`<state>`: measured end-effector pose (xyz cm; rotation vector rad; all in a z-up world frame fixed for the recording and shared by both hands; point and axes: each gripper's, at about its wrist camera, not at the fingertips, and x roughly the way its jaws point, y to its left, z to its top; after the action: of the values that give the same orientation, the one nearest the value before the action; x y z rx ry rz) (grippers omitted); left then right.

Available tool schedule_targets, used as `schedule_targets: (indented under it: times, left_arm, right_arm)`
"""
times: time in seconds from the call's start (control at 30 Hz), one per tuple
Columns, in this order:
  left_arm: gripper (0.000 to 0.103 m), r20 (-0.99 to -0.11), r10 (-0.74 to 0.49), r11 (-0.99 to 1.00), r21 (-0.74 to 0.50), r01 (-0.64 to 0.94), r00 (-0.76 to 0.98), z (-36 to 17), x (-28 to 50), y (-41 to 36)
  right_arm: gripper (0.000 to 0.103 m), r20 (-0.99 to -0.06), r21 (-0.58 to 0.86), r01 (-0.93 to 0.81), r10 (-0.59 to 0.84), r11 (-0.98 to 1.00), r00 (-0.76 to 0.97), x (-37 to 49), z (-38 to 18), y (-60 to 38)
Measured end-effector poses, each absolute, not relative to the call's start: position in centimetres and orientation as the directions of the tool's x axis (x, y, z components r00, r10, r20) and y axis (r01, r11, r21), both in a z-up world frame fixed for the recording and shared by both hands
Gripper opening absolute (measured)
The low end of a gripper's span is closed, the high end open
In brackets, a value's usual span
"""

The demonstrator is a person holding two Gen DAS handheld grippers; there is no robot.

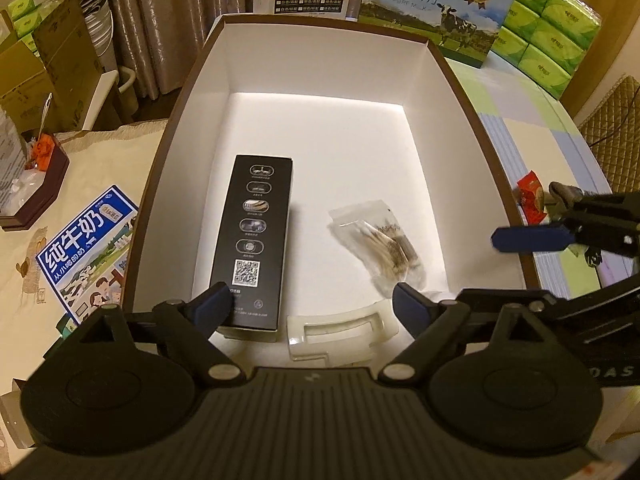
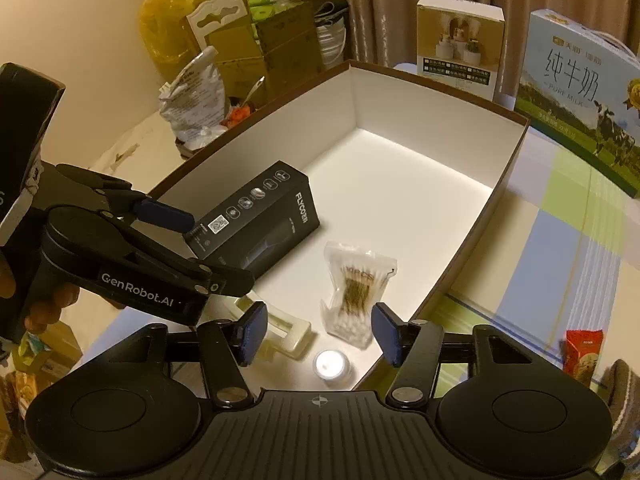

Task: Organize objects
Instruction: 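Carry the clip and pill bottle into the shoebox and open both grippers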

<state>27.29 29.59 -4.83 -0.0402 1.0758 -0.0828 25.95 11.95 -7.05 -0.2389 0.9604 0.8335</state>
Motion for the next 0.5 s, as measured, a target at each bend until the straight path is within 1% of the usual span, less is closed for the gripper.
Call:
schedule_targets:
  times: [0.2,0.27,0.4,0.5]
  left_arm:
    - [0.091,-0.882,-0.072,0.997,-0.057,0.047,0.466,-4.6,26.8,29.9]
    - [0.091,-0.881,-0.066,0.998,-0.051,0.045,0.468,-4.5,26.7,29.9]
    - [0.091,-0.88,-0.061,0.998,-0.047,0.041,0.472,-4.2,26.4,30.0]
    - [0.091,-0.878,-0.055,0.998,-0.044,0.035,0.476,-3.9,26.2,30.0]
  right_arm:
    - [0.062,-0.797,0.166,-0.723,0.523,0.67,0.302,25.7,-6.7,12.0]
    - [0.065,-0.795,0.163,-0.726,0.524,0.669,0.305,25.5,-6.6,12.0]
    - [0.068,-0.79,0.158,-0.727,0.528,0.668,0.313,25.0,-6.4,11.8]
    - [0.072,-0.781,0.164,-0.728,0.538,0.666,0.317,24.6,-6.1,11.6]
